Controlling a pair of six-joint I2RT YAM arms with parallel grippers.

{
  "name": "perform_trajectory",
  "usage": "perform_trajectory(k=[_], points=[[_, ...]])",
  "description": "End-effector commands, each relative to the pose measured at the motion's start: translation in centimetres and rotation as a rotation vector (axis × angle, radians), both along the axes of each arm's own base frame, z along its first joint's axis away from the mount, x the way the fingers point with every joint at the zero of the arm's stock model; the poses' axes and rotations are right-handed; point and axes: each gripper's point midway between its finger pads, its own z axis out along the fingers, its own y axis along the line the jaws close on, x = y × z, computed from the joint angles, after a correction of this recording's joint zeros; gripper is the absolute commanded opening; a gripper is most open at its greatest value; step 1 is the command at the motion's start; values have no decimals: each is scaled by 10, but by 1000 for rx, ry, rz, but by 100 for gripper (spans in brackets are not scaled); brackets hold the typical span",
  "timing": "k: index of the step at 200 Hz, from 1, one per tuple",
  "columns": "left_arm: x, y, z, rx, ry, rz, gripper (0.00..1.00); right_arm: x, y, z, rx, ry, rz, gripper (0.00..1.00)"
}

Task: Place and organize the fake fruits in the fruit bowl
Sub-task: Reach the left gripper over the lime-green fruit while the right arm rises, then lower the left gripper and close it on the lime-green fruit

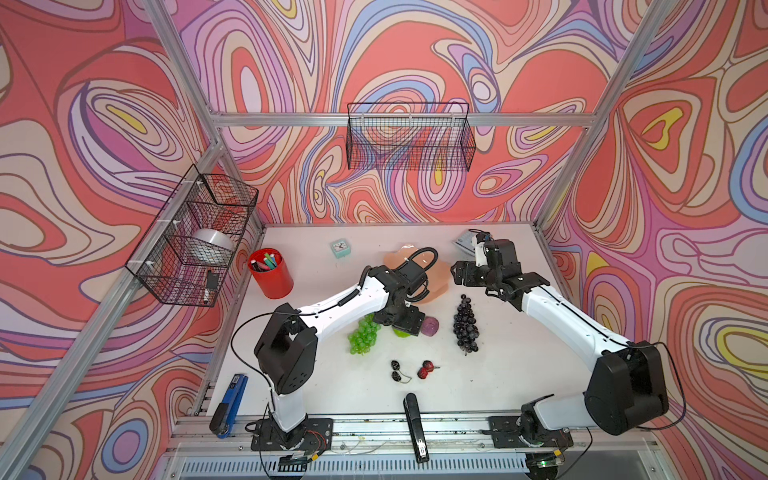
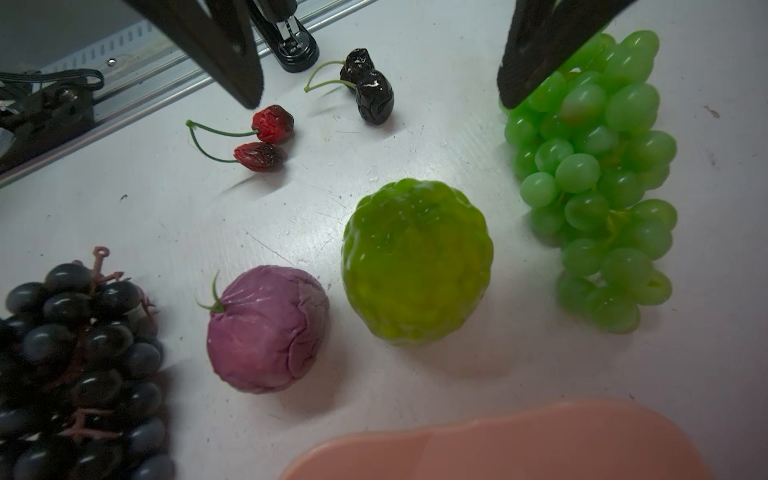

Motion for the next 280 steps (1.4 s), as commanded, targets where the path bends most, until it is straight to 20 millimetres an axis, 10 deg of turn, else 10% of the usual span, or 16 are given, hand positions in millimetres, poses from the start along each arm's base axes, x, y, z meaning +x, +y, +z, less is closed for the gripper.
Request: perform_trajectory(k=[1, 89, 167, 280], points=[[1, -3, -3, 17, 23, -18, 93, 0, 0, 4, 9, -25, 5, 88], [17, -9, -41, 73, 14, -44, 93, -7, -1, -3, 4, -19, 13, 88], [13, -8, -62, 96, 48, -55, 74, -12, -7, -3, -15, -11, -11, 88], [4, -7, -19, -2, 5, -41, 45, -7, -5, 3, 20, -40, -26, 88]])
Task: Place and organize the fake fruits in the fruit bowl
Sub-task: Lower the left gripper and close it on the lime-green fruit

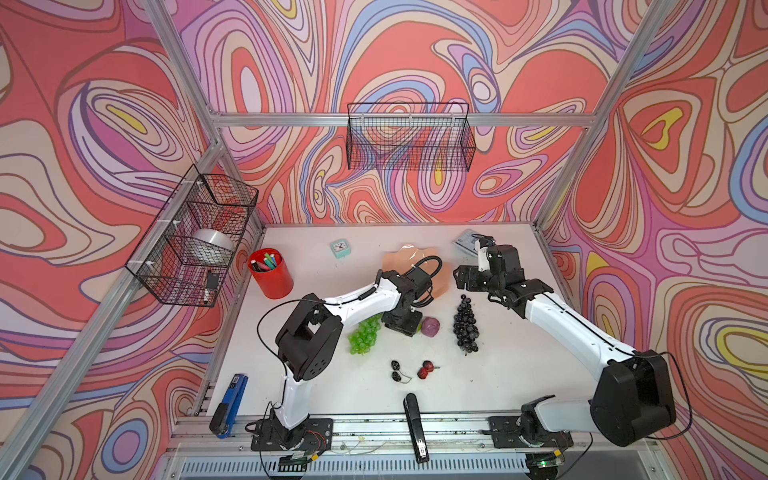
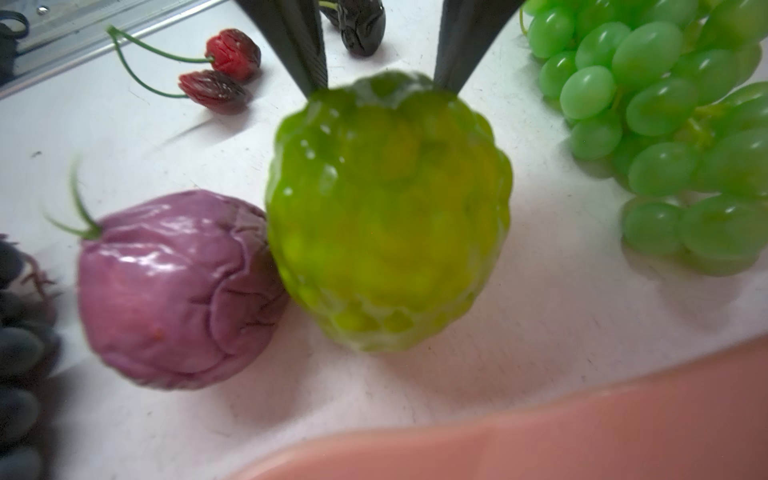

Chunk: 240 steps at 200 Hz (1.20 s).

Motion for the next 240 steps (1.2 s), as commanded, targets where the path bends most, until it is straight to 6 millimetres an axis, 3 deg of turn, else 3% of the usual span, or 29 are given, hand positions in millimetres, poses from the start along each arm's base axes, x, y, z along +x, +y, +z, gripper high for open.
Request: perform_trajectory(k=[1, 21, 69, 89, 136, 176, 240], points=[[-5, 3, 21, -39, -17, 6, 45, 4, 1, 4, 23, -23, -9, 88], [-4, 3, 22, -33, -19, -4, 48, 7, 3, 1, 28, -15, -11, 88], [5, -3, 24, -59, -62, -10, 81, 6, 2, 3, 21, -17, -6, 88], [15, -13, 22, -65, -79, -22, 86, 7, 2, 3, 18, -18, -5, 88], [27, -30, 6, -82, -68, -42, 86, 5, 2, 5, 13, -23, 3, 88], [30, -31, -12, -67, -50, -35, 79, 2, 2, 4, 9, -23, 9, 88], [39, -27, -23, -71, -73, -1, 86, 2, 4, 1, 15, -17, 19, 88]])
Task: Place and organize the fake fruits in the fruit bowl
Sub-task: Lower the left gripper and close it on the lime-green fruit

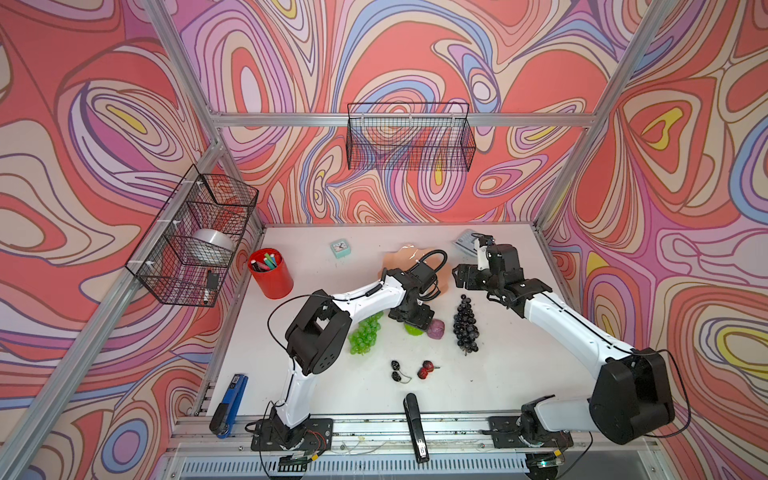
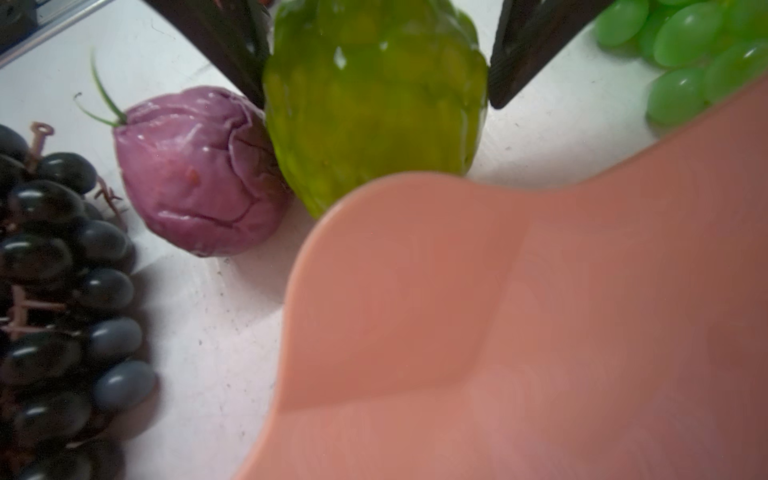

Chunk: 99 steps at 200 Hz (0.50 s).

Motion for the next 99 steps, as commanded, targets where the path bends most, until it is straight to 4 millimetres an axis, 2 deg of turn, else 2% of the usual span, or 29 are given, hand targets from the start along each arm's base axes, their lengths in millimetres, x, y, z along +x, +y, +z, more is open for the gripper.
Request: perform_trajectory(k=[1, 53, 99], points=[[5, 3, -10, 2, -4, 16, 86, -2, 1, 0, 3, -5, 14, 88], [10, -3, -14, -23, -16, 19, 87, -3, 1, 1, 2, -7, 17, 88], [9, 2, -23, -11, -10, 31, 73, -4, 1, 2, 0, -8, 17, 88]])
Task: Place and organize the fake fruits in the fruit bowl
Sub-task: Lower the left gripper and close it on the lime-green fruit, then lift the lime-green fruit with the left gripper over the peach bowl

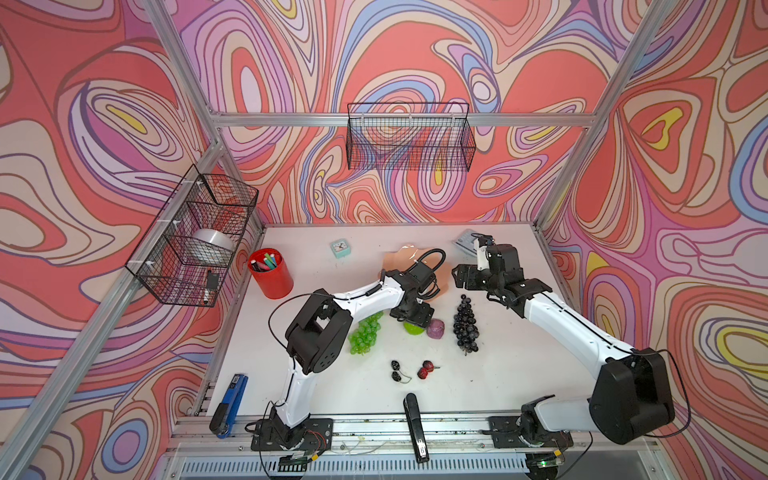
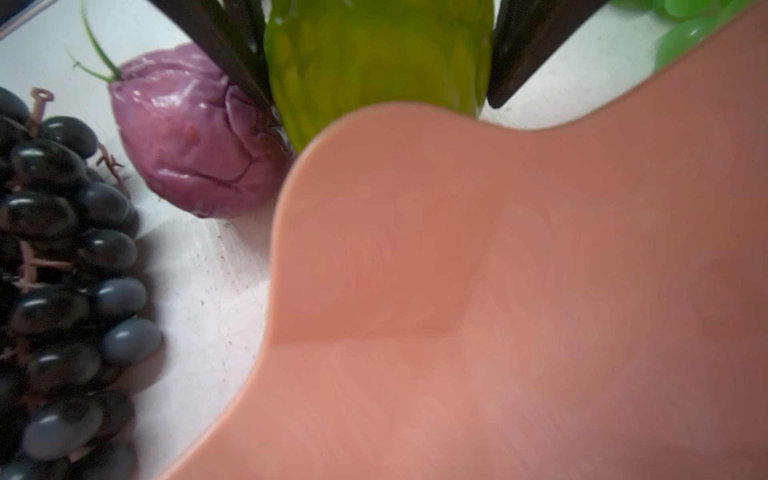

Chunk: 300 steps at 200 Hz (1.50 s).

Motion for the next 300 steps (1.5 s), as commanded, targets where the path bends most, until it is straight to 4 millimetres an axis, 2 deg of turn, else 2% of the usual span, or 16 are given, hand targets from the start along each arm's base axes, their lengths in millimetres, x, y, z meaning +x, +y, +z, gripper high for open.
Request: perform_trajectory(k=[1, 29, 84, 97, 173, 203, 227, 260, 282, 300], points=[[0, 7, -17, 23, 21, 21, 73, -4, 0, 2, -2, -9, 10, 88], [-3, 11, -16, 28, 30, 28, 64, -3, -1, 2, 0, -12, 7, 88], [-5, 16, 2, 14, 3, 19, 58, -2, -1, 7, -1, -20, 7, 87], [-6, 17, 6, 16, 0, 15, 54, -3, 0, 7, 5, -22, 6, 88], [-16, 28, 30, -9, 19, 36, 53, -5, -1, 9, 17, -42, 0, 88], [-20, 30, 48, -50, 31, 59, 52, -2, 0, 8, 25, -48, 2, 88], [-18, 30, 71, -75, 25, 55, 52, 2, 4, 9, 28, -39, 13, 87], [-12, 42, 98, -104, 23, 86, 51, 5, 7, 11, 35, -36, 20, 87], [1, 43, 115, -165, 12, 118, 51, 5, 8, 9, 44, -26, 21, 87], [21, 39, 128, -203, -22, 127, 51, 5, 10, 7, 51, -18, 26, 86]])
